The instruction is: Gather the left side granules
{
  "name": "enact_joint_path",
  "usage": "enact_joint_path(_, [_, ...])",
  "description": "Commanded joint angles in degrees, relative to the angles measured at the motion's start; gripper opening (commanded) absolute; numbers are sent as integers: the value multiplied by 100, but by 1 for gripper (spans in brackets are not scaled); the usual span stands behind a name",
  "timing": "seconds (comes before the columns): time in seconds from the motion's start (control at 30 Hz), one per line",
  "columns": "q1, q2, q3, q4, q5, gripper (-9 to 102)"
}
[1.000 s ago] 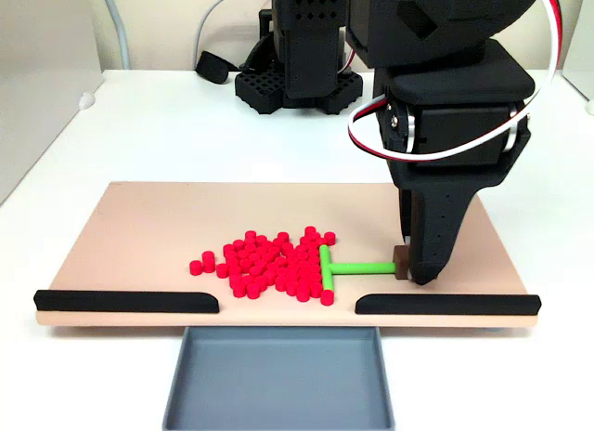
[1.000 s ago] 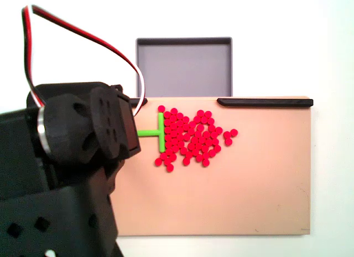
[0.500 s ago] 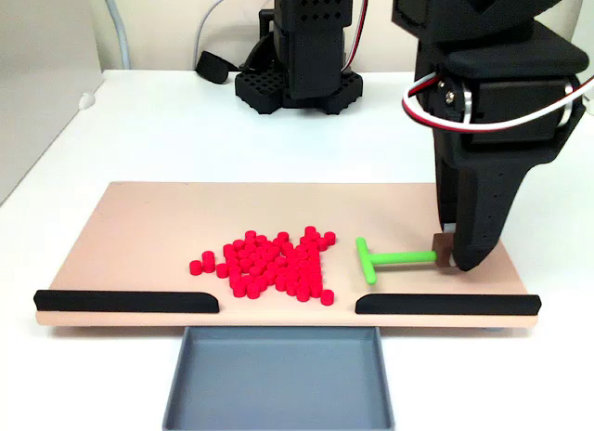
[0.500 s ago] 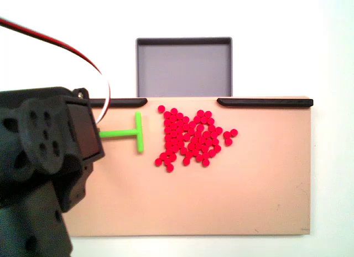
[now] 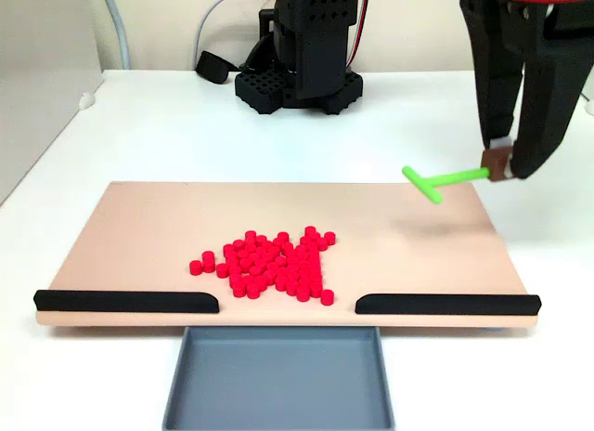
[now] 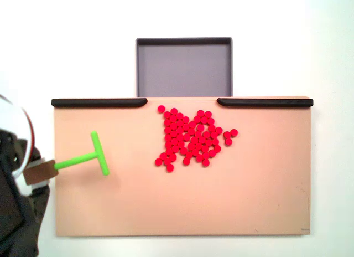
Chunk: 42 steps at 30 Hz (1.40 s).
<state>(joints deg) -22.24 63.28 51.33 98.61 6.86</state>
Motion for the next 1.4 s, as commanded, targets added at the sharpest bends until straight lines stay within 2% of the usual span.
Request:
enact_joint_path(0.0, [-70, 1354, 949, 18, -650, 0])
enact_joint_path(0.2, [176, 3252, 2830, 18, -2470, 0])
enact_joint_path(0.47, [1204, 4878, 4438, -35, -5581, 0])
enact_joint_path(0.57, [1688, 5177, 4746, -53, -6768, 0])
enact_joint_path(0.7, [2215, 5027, 4737, -97, -7787, 0])
enact_joint_path(0.9, [2514, 4649, 4641, -659, -8271, 0])
enact_joint_path(1.23, [2496, 4799, 4658, -668, -9334, 0])
enact_joint_path(1.37, [2250, 4667, 4737, -659, -9431, 0])
